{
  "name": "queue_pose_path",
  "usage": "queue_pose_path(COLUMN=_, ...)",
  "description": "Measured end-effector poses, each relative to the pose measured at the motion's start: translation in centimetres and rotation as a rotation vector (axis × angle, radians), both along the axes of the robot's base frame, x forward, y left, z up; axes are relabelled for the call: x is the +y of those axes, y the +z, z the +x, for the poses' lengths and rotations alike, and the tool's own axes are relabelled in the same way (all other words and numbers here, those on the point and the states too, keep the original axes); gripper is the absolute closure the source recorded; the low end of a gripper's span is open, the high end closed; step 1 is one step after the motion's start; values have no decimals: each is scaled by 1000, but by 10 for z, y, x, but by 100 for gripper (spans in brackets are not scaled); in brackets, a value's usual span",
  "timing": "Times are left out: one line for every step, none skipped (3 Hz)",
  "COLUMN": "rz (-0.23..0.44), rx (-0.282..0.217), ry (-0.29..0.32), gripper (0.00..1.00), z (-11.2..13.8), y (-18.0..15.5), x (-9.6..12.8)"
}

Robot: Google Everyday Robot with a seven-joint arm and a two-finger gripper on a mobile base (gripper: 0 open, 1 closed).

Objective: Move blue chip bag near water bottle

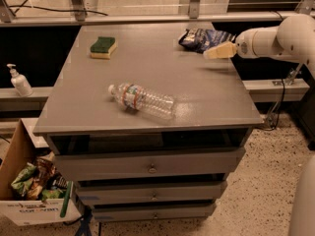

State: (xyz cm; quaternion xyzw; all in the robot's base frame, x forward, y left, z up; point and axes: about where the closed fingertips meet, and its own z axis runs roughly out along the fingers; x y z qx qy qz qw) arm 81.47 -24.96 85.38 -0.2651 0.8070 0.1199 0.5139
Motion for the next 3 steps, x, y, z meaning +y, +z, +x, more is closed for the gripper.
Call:
queue_pose_path(rz=34, rx=-14, ry=-36, gripper=0, z=13, y=4, x=-1)
queue_pose_path(rz=39, rx=7, ry=-62, gripper=0, z=18, y=-3, x=-2)
queue_pose_path(rz=42, rx=32, ry=-81, gripper=18, z=16, y=-13, x=-6)
